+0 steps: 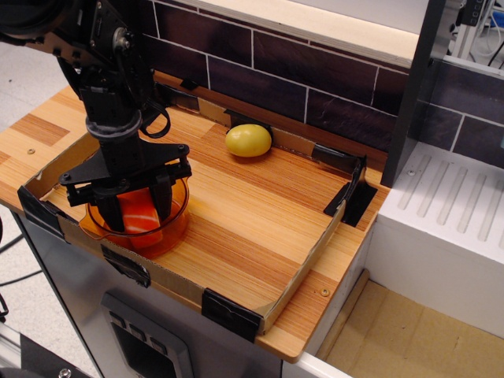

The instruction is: Take sushi out of pot

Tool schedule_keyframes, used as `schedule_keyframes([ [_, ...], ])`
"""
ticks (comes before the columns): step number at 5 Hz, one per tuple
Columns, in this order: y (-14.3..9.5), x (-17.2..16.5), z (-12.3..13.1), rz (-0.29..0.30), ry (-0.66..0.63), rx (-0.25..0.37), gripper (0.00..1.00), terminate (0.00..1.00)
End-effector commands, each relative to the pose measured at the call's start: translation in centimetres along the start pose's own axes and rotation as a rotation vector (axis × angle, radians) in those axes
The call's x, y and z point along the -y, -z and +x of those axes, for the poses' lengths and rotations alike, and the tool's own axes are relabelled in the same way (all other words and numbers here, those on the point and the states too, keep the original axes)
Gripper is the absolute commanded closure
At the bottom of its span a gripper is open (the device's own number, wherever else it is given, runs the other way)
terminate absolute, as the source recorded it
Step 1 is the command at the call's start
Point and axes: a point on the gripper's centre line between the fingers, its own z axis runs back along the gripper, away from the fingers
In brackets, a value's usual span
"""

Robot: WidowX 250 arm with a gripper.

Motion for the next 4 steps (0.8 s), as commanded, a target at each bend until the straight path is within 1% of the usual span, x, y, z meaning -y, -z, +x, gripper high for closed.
schedule_keyframes([
  [1,-5.1,0.1,0.8,-0.109,0.011,0.061,1.00,0.00],
  [2,-8.5,0.7,1.1,-0.165,-0.021,0.088,1.00,0.00],
  [3,-9.5,3.8,1.2,-0.158,0.043,0.007,1.00,0.00],
  [4,-7.8,7.4,1.3,-0.144,0.128,0.023,1.00,0.00],
])
